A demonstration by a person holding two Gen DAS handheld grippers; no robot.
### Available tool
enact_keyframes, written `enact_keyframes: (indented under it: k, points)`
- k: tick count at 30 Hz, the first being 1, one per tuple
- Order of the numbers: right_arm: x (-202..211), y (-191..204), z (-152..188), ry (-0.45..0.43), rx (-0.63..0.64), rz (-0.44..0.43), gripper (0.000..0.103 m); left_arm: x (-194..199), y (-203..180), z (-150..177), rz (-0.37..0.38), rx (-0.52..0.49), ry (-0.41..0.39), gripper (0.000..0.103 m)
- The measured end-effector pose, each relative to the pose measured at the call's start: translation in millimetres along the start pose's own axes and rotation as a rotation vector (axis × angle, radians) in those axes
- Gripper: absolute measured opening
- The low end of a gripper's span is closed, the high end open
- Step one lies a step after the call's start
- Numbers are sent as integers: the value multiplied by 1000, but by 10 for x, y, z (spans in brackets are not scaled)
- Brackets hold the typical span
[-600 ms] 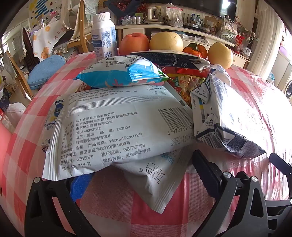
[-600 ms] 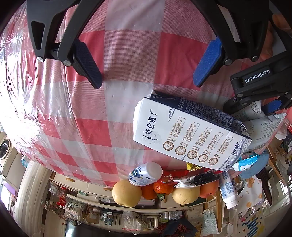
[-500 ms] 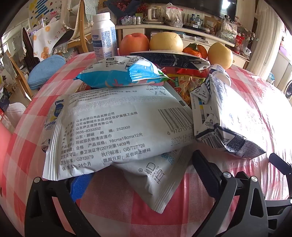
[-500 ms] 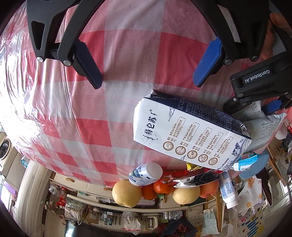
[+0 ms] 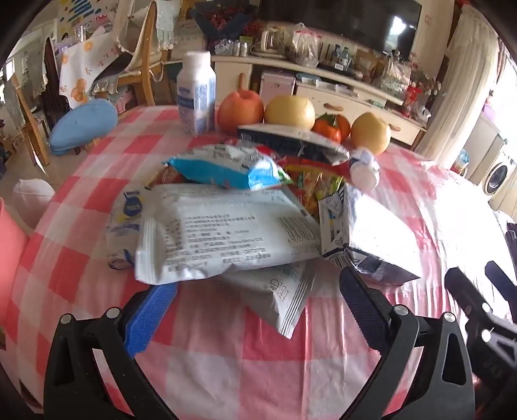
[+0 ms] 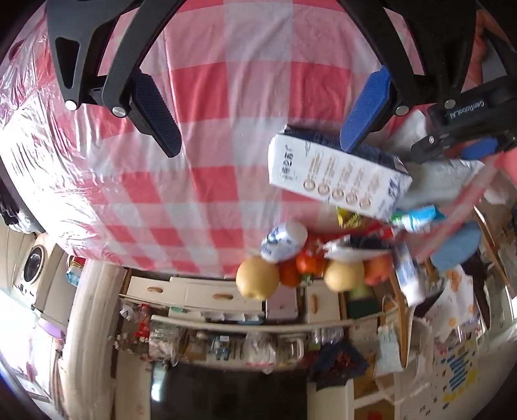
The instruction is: Collect trash
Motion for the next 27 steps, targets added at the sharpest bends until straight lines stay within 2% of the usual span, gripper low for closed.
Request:
enact_keyframes:
  k: [4, 8, 13, 27]
  points:
    - [253, -37, -92, -76, -30, 7, 99, 223, 49, -66, -26, -48, -35, 99]
    - [470, -34, -154, -134, -48, 9, 99, 542, -12, -146, -40, -107, -138, 99]
    - [616, 54, -198, -173, -40, 7, 99, 825, -49, -171, -35, -142, -216, 99]
    - [685, 276, -215, -186, -2, -5, 99, 970, 165, -188, -16, -89, -232, 99]
Point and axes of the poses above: each gripper's, at about its wrist camera, not at the fingertips, and x roughly against the way its jaws point, y to its left, z to its underside, the point moved 1 cm from there along -x, roughly the way its jaws point, and after that the axes turned 8 degrees about z, right-handed, at the moved point
